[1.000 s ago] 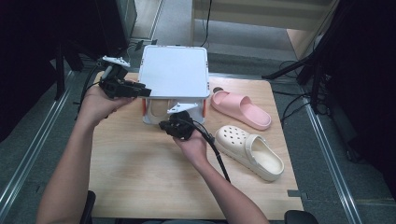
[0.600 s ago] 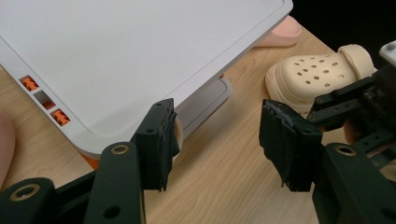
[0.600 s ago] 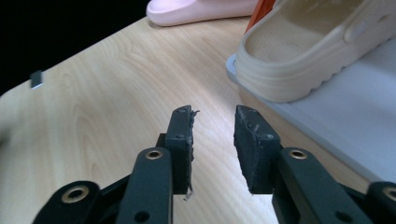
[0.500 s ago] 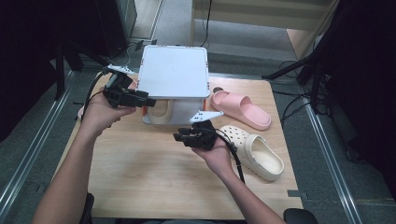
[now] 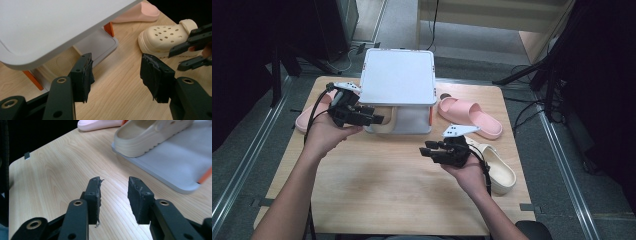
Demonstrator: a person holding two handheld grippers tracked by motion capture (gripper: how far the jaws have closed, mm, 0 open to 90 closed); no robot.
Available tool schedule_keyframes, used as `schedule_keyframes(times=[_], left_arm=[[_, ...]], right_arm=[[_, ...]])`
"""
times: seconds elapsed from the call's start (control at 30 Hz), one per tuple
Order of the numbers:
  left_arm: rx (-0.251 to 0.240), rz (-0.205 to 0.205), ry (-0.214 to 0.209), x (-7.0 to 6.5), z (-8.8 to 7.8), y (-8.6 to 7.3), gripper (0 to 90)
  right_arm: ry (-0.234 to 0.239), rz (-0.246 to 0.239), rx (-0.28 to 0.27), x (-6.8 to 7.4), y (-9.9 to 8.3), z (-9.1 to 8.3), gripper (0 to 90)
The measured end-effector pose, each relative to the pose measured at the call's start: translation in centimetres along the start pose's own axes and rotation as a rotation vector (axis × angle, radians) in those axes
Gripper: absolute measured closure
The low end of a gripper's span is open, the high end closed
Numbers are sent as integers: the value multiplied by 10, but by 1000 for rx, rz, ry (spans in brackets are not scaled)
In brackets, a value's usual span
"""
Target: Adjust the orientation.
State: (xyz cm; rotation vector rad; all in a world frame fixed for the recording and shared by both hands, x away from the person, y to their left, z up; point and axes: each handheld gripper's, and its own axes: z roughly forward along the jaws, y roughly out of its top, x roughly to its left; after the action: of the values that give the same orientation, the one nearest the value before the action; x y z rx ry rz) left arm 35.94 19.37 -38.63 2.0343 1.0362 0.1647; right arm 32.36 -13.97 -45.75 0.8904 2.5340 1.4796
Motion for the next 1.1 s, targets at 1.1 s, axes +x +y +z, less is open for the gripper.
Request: schedule_keyframes(times=[1.1], left_arm=[[52,20,9,-23,39,-61,426]], right_arm=[[-147,78,-5,-40,-53,-106,609]])
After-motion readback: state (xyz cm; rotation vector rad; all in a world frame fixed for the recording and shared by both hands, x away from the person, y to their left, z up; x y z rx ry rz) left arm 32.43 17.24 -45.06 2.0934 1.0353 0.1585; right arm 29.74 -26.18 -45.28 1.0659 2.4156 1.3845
